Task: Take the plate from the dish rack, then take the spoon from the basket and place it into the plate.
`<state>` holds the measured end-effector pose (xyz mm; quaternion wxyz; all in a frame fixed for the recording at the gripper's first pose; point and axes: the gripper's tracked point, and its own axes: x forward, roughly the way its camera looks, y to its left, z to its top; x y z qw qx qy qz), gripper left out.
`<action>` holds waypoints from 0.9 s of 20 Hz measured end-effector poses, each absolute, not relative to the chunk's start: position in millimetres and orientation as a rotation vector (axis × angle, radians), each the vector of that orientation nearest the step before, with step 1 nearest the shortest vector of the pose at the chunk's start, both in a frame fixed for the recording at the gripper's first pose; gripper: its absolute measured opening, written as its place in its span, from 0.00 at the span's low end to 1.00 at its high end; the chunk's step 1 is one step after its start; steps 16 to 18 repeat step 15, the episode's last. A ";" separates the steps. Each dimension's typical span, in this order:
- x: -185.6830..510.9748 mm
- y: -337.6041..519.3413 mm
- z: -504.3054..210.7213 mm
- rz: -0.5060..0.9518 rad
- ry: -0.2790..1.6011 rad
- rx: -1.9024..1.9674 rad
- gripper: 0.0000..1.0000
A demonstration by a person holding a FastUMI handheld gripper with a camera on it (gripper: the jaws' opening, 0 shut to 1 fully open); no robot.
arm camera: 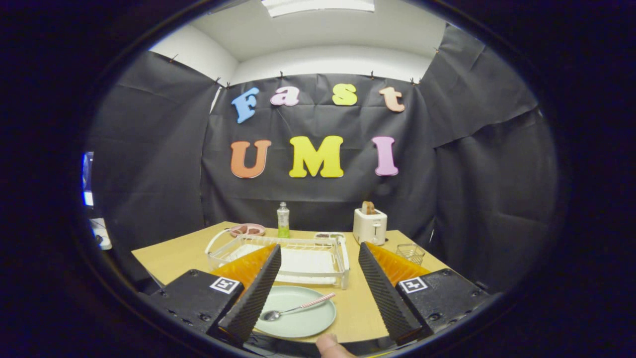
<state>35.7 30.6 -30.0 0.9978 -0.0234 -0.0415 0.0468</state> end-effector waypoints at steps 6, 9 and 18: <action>5.9 27.2 -25.0 0.104 -0.073 -0.084 1.00; -0.3 16.7 -23.6 0.096 -0.078 -0.075 1.00; -0.1 1.9 -23.2 0.093 -0.061 -0.045 1.00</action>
